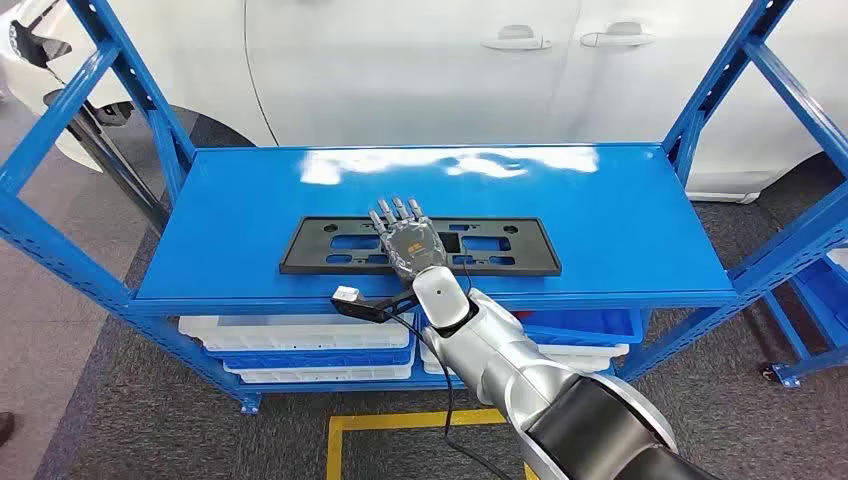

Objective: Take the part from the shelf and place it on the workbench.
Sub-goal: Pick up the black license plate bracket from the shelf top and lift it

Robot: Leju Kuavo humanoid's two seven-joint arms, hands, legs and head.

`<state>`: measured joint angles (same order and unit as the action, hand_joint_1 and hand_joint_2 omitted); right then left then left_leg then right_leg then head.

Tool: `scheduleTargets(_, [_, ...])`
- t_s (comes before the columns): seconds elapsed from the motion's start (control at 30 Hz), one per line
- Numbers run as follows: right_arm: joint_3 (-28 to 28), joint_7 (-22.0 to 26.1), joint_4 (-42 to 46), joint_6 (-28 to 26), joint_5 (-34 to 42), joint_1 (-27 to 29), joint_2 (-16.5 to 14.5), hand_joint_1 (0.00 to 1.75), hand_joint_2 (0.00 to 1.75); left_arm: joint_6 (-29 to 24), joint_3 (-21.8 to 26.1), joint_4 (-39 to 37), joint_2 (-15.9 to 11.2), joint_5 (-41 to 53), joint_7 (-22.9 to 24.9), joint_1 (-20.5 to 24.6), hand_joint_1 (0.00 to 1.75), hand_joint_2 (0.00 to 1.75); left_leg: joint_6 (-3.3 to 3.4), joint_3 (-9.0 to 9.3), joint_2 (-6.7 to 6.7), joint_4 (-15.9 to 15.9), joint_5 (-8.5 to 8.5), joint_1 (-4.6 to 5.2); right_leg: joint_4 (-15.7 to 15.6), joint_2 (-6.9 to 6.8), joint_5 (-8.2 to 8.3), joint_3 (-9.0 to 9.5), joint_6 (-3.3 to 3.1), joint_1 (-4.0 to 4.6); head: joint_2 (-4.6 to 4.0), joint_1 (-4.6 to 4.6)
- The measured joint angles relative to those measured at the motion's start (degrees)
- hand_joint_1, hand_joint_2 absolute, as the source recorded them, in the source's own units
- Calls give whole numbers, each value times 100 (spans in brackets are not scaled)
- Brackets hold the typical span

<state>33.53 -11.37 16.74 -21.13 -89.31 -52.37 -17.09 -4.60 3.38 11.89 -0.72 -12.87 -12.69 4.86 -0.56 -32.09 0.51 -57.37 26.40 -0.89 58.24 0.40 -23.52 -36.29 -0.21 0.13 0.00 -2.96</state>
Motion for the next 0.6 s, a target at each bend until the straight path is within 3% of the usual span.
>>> scheduleTargets(0.07, [3, -26, -1, 86, 0, -5, -9, 0, 175, 2, 9, 0, -1, -1, -4, -8, 0, 0, -37, 18, -7, -3, 27, -9, -28, 3, 2, 27, -38, -11, 0, 0])
scheduleTargets(0.13, [7, -59, -2, 236, 1, -17, -32, 3, 175, 8, 24, 0, 1, 5, -10, -14, 0, 0, -93, -70, -17, -265, 209, -23, -75, -1, -4, 84, -105, -28, 0, 0])
scheduleTargets(0.23, [9, -65, -14, 351, 2, -15, -56, 113, 175, 13, 38, 0, 0, 18, -12, -15, 0, 0, -141, -636, -21, -1408, 707, -29, -92, -13, -31, 123, -163, -10, 0, -1])
scheduleTargets(0.27, [9, -65, -24, 367, 2, -10, -57, 153, 175, 12, 43, 0, -2, 18, -12, -21, 0, 0, -145, -788, -21, -1656, 748, -29, -90, -12, -40, 129, -173, 1, 0, -1])
scheduleTargets(0.3, [9, -65, -34, 382, 2, -7, -57, 164, 175, 13, 48, 0, -2, 19, -14, -28, 0, 0, -141, -847, -21, -1703, 682, -29, -89, -9, -47, 138, -178, 10, 0, -1])
scheduleTargets(0.33, [9, -67, -41, 401, 2, -6, -57, 170, 175, 16, 54, 0, -2, 21, -20, -32, 0, 0, -127, -779, -21, -1496, 504, -29, -86, -3, -57, 153, -177, 17, 0, -1])
scheduleTargets(0.37, [9, -72, -45, 427, 3, -6, -57, 173, 175, 21, 61, 0, -2, 25, -31, -31, 0, 0, -103, -619, -21, -1109, 257, -28, -83, 2, -71, 175, -171, 23, 0, -1])
scheduleTargets(0.43, [9, -93, -47, 472, 4, -9, -57, 175, 175, 30, 74, 0, -3, 30, -57, -17, 0, 0, -41, -267, -21, -335, -73, -9, -70, 11, -100, 203, -138, 42, 0, 0])
scheduleTargets(0.5, [9, -110, -48, 504, 5, -11, -55, 175, 175, 32, 80, 0, -4, 32, -70, -1, 0, 0, 9, -138, -15, -42, -129, 22, -61, 14, -105, 195, -90, 53, 0, 1])
scheduleTargets(0.6, [9, -115, -48, 554, 8, -16, -52, 175, 175, 37, 85, 0, 3, 34, -70, 7, 0, 0, 87, -122, -18, 9, -161, 2, -5, 15, -159, 174, -5, 49, 0, 0])
